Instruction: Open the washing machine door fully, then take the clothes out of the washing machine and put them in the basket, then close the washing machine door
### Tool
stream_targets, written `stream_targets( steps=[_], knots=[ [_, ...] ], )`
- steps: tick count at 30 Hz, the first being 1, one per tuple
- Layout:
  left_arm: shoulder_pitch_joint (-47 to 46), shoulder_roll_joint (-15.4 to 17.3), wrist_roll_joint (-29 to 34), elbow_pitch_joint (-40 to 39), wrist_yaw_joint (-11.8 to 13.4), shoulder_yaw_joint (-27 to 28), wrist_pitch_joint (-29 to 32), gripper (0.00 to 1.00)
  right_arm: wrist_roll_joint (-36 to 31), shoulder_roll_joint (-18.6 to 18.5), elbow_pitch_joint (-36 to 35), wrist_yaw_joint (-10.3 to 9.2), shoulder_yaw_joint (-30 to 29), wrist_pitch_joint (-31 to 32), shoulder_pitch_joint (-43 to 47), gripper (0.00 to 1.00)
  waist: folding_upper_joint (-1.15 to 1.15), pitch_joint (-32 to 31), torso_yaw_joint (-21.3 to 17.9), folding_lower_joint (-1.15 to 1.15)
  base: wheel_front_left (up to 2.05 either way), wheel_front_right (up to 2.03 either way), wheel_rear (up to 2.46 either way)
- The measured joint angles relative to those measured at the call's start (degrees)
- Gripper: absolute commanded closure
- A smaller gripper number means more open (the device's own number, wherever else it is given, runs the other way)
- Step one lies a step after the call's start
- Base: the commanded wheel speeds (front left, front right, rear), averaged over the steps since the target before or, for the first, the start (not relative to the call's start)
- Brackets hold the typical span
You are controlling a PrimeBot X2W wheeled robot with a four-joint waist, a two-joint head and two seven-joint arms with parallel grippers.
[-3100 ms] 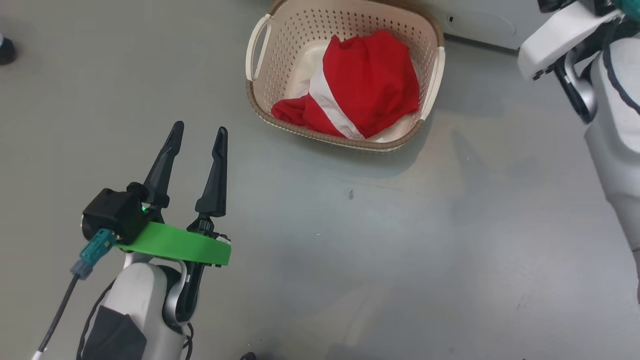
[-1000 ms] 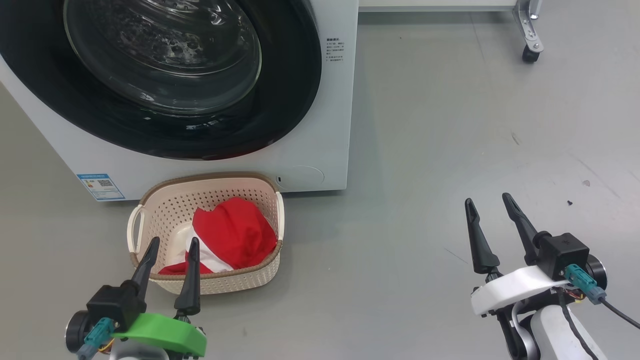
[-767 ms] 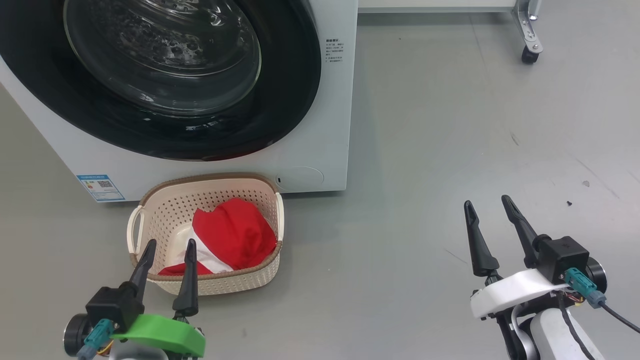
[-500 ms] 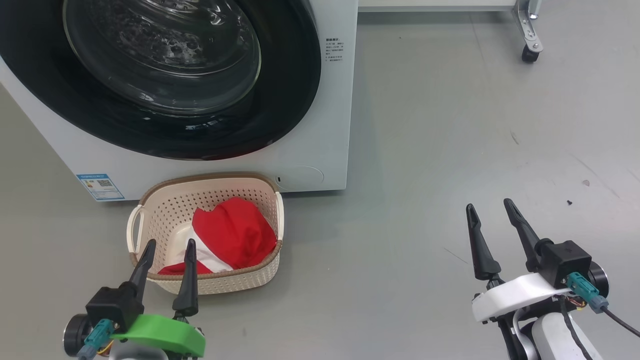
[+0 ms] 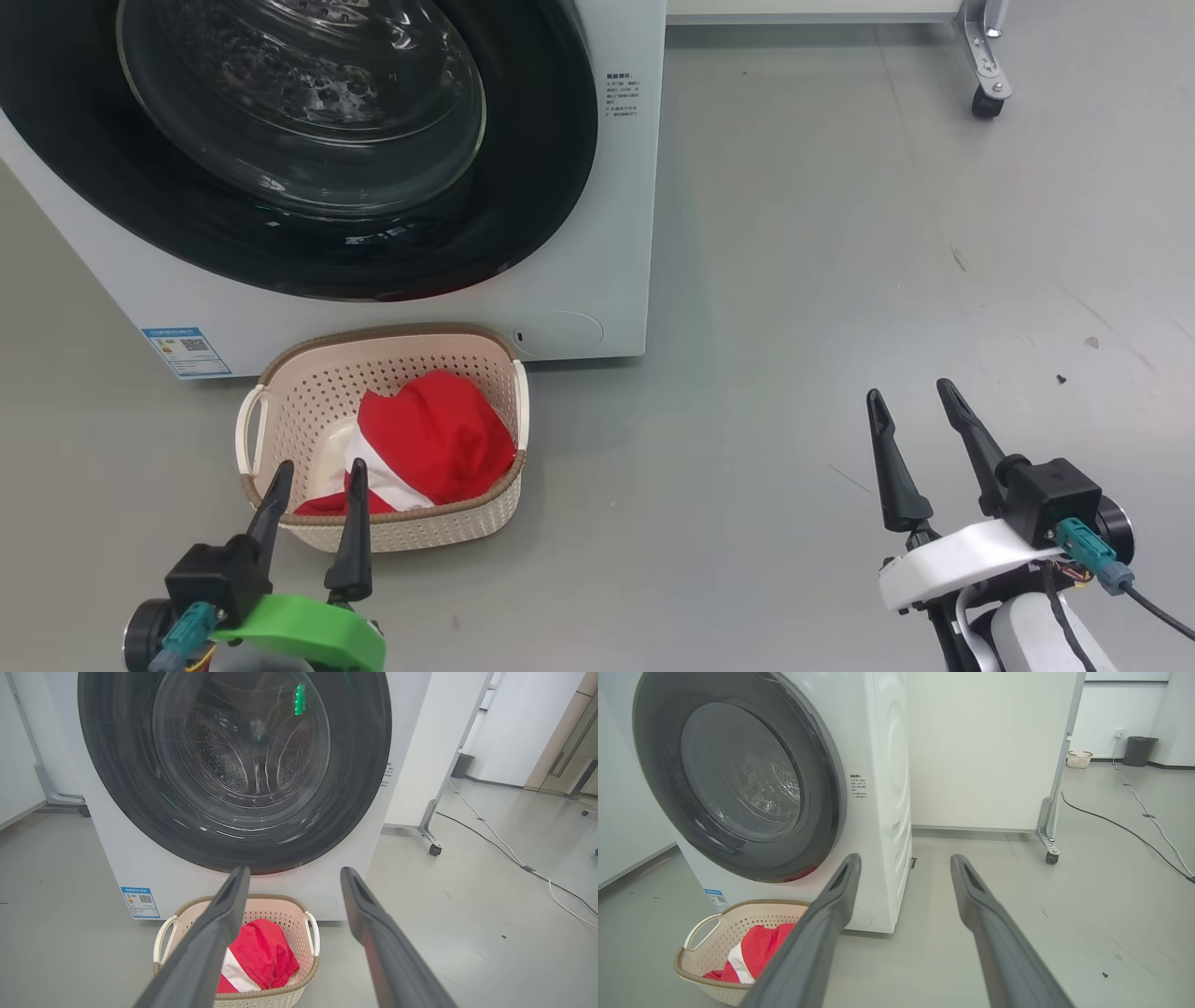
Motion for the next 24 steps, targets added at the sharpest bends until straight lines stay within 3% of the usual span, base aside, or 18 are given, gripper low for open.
stream_targets(
  steps=[24],
  knots=[
    [1.24,0.0,-1.79,2.03,-0.48,-1.42,0.01,0.0,-0.51,0.59,-0.31,0.66,-0.48,0.0,1.17,0.0,0.0,-0.82,-0.23,0.0,0.0,0.0,0.0]
  ],
)
